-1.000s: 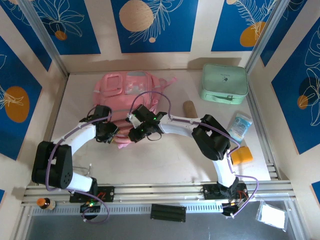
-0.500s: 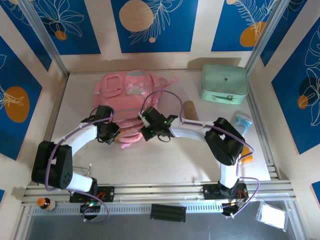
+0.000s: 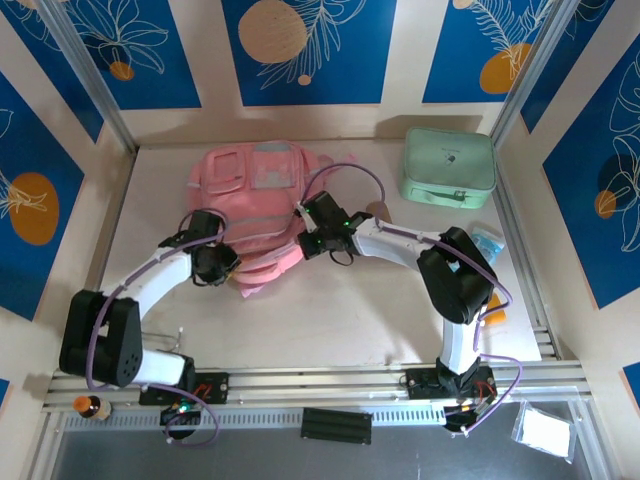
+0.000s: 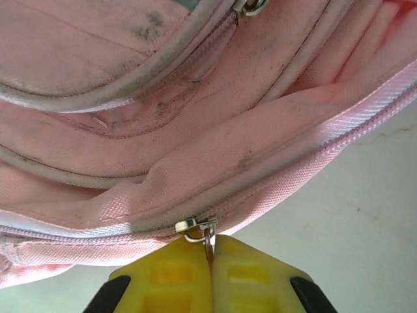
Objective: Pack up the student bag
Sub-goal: Zip the student bag at the center of the table.
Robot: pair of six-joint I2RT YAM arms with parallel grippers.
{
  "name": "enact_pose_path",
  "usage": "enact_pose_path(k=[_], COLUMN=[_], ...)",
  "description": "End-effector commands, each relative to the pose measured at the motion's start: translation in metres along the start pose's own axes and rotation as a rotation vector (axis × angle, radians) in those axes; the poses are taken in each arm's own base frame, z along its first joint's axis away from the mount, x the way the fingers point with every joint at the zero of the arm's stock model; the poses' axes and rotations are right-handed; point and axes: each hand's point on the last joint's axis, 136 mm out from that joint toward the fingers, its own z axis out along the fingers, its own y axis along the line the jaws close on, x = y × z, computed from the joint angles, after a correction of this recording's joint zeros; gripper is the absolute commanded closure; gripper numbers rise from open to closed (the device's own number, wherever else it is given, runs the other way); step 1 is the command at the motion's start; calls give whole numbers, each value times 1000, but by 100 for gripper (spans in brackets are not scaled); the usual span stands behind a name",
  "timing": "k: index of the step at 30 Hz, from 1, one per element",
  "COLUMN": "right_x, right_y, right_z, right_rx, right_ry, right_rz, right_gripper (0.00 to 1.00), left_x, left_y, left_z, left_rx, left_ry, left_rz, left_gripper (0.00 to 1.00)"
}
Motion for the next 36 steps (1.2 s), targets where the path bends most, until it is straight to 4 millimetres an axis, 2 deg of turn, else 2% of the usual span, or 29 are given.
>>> enact_pose_path(k=[1,4,10,12,18,22,27,36], right_x=[-10,-9,-10,-10,-5,-3,-2,5], right_y=[9,22,36,37,40,42,42,42], right_z=[-12,-17,-26,-29,-35,-37,-38,-36], right_rx=[-65,-148,-242,-253,-293,-306,-304,-315], right_ry=[-20,-25,-35,-38,-38,-40,-39,-24], right_rz=[-17,-29,-32,-26,-15,-19,-14,1], right_gripper=[100,100,100,100,100,100,100,100], left_x=[-12,-10,8,17,36,46,65,70], left_y=[-5,-14,-72,-90,-124,-131,-131,-123], left_z=[-27,-45,-69,-68,-45,-26,-15,5], left_rx=[-20,-7,180,235,272,273,312,287], left_ry=[-56,-52,-116,-117,-88,-36,37,80], left_rz=[236,413,773,875,1110,1193,1263,1283], left_gripper=[58,47,40,40,40,44,46,53])
